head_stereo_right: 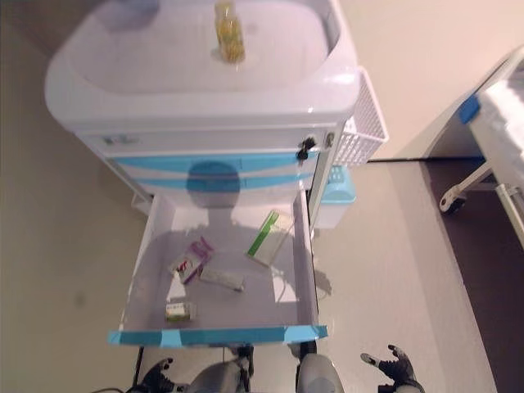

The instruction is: Open the drawer and pick up the medicine

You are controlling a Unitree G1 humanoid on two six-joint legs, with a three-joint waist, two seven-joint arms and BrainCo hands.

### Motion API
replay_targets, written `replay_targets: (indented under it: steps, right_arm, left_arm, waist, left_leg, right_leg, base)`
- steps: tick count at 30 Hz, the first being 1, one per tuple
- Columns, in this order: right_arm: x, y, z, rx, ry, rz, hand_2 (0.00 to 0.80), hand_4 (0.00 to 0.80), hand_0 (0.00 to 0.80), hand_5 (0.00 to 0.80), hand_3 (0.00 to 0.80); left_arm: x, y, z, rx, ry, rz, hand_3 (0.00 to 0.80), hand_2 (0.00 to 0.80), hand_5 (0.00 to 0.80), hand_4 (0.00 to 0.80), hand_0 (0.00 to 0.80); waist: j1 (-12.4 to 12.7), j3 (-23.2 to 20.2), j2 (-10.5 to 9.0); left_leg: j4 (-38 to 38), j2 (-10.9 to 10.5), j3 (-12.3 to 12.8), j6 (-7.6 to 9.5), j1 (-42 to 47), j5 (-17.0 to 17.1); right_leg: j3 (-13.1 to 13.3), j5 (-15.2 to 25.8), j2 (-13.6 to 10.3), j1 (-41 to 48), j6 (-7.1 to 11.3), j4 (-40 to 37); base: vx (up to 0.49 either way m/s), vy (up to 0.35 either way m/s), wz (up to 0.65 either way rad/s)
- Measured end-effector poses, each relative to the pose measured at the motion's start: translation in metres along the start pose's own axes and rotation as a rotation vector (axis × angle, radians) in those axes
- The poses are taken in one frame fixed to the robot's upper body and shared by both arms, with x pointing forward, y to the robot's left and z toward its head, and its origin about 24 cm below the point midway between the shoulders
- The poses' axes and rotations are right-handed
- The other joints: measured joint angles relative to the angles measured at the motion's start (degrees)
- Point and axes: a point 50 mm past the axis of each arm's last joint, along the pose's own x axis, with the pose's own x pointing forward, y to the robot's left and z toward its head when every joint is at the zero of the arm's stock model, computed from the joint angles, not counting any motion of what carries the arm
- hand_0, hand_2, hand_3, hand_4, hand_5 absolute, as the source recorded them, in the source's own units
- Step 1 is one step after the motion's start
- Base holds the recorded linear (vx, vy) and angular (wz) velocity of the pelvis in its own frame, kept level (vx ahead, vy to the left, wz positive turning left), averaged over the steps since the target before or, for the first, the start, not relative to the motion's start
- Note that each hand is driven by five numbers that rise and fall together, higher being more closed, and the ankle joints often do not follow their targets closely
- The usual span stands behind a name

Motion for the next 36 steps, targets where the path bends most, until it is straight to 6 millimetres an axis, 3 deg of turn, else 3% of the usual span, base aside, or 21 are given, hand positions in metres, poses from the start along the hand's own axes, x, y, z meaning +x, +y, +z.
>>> replay_targets:
  steps: [5, 9, 13, 20, 24, 32, 36]
  right_arm:
    - [0.006, -0.001, 0.022, 0.007, -0.057, -0.008, 0.000, 0.000, 0.000, 0.000, 0.000]
    - [0.008, -0.004, 0.027, -0.003, -0.071, -0.019, 0.000, 0.000, 0.000, 0.000, 0.000]
    - [0.010, -0.009, 0.033, -0.024, -0.091, -0.035, 0.000, 0.000, 0.000, 0.000, 0.000]
    - [0.011, -0.021, 0.034, -0.053, -0.095, -0.053, 0.000, 0.000, 0.000, 0.000, 0.000]
    - [0.010, -0.017, 0.034, -0.068, -0.100, -0.025, 0.000, 0.000, 0.000, 0.000, 0.000]
    - [0.008, -0.014, 0.025, -0.080, -0.079, 0.017, 0.000, 0.000, 0.000, 0.000, 0.000]
    - [0.007, -0.012, 0.023, -0.088, -0.076, 0.025, 0.000, 0.000, 0.000, 0.000, 0.000]
  left_arm:
    - [0.006, 0.012, 0.030, 0.059, -0.113, 0.026, 0.000, 0.000, 0.000, 0.000, 0.000]
    - [0.004, 0.024, 0.053, 0.162, -0.230, 0.042, 0.000, 0.000, 0.000, 0.000, 0.000]
    - [-0.004, 0.052, 0.095, 0.317, -0.424, 0.101, 0.000, 0.000, 0.000, 0.000, 0.000]
    - [-0.033, 0.084, 0.132, 0.383, -0.619, 0.136, 0.000, 0.000, 0.000, 0.000, 0.000]
    - [-0.039, 0.104, 0.147, 0.381, -0.658, 0.196, 0.000, 0.000, 0.000, 0.000, 0.000]
    - [-0.039, 0.123, 0.181, 0.394, -0.699, 0.270, 0.000, 0.000, 0.000, 0.000, 0.000]
    - [-0.027, 0.137, 0.187, 0.422, -0.626, 0.330, 0.000, 0.000, 0.000, 0.000, 0.000]
  waist:
    - [1.21, 2.16, 0.48]
    - [1.07, 2.58, 0.82]
    - [1.18, 3.96, 1.11]
    - [1.24, 4.62, 1.62]
    - [1.18, 4.63, 1.67]
    - [0.75, 4.44, 1.40]
    - [-0.81, 3.10, -0.38]
  left_leg:
    - [4.29, -0.71, -0.93, -0.23, -5.74, -0.53]
    - [7.82, -0.79, -1.10, -0.68, -9.69, -1.17]
    - [14.31, -1.04, -1.69, -0.93, -15.91, -3.19]
    - [20.31, -1.81, -2.54, -0.75, -20.31, -5.51]
    - [21.99, -2.02, -2.47, -0.68, -21.37, -5.80]
    - [25.47, -1.06, -0.56, 0.42, -23.41, -8.05]
    - [28.07, 0.03, 1.60, 0.83, -23.79, -10.04]
  right_leg:
    - [-0.28, -3.17, -1.40, -6.95, -1.22, 7.94]
    - [-0.61, -4.25, -1.80, -10.69, -1.66, 11.74]
    - [-0.62, -6.08, -2.28, -15.79, -1.93, 16.76]
    - [-0.95, -8.51, -3.82, -19.25, -2.04, 22.26]
    - [-0.50, -8.56, -4.03, -20.22, -2.00, 22.77]
    - [1.48, -8.05, -3.18, -21.92, -1.27, 23.75]
    - [4.27, -8.21, -1.97, -22.90, -0.55, 24.21]
  base:
    - [-0.080, -0.002, 0.14]
    - [-0.083, 0.008, 0.11]
    - [-0.044, 0.023, 0.11]
    - [-0.010, 0.031, 0.10]
    - [0.015, 0.055, -0.01]
    - [0.025, 0.043, -0.14]
    - [0.037, 0.065, -0.33]
